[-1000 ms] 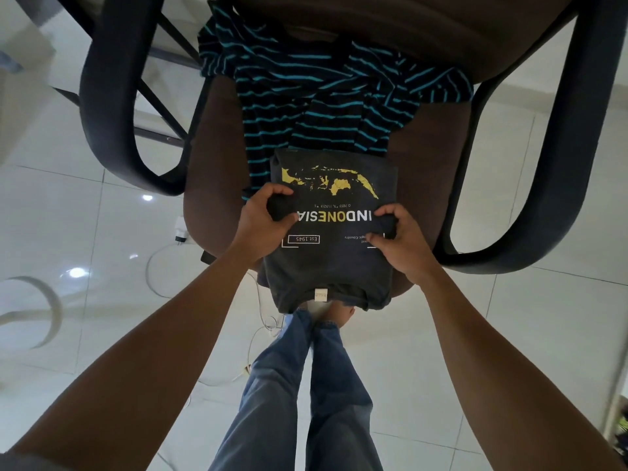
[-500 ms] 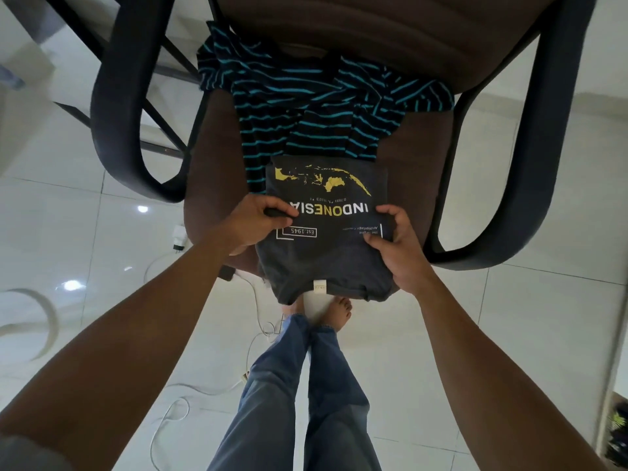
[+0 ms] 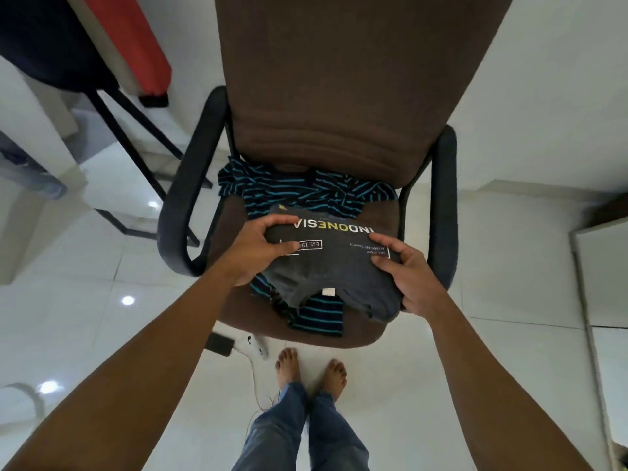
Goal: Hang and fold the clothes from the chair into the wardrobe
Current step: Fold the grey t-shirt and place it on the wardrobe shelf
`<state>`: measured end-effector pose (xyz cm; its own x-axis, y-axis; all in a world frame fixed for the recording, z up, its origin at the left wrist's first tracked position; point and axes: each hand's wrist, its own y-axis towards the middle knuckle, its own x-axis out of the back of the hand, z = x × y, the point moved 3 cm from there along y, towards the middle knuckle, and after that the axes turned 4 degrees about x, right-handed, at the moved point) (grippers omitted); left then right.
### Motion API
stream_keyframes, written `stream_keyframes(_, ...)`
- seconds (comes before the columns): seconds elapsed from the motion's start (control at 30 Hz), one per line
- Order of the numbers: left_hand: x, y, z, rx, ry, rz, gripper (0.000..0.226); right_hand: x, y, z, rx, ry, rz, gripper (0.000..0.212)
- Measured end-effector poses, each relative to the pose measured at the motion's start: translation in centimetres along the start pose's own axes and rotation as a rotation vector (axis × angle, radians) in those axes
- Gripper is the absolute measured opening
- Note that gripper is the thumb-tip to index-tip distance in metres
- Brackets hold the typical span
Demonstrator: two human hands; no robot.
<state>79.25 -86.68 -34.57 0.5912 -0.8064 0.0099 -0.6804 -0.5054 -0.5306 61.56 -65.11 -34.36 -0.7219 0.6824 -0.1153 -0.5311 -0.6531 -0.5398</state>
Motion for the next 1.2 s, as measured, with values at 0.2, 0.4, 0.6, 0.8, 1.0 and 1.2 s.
stream_keyframes(0.2,-2.6,-3.6,-9.3,-0.116,0.047,0.109,0.053,1.5,-5.9,7.0,0.155,0.041,-0.051,0.046)
stream_keyframes(0.4,-8.1,-7.3,-17.4,-0.257,0.121,0.237,0.058,5.5,-12.9,13.4,0.361,0.053,-0.138,0.049)
stream_keyframes(0.6,-20.0,-11.6,-24.7,-0.389,0.195,0.417,0.065,14.3,-23.5,17.4,0.515,0.076,-0.307,0.049)
stream_keyframes(0.8,-39.0,-18.9,-27.4,-0.560,0.256,0.643,0.072,26.9,-39.9,16.9,0.662,0.022,-0.596,0.050)
stream_keyframes(1.0,-60.0,-30.1,-25.9,-0.636,0.294,0.907,0.073,39.7,-58.4,12.4,0.746,0.001,-0.867,0.055)
stream_keyframes(1.2,-77.8,-41.0,-22.9,-0.683,0.322,1.153,0.076,48.2,-74.3,6.9,0.762,-0.026,-1.199,0.059)
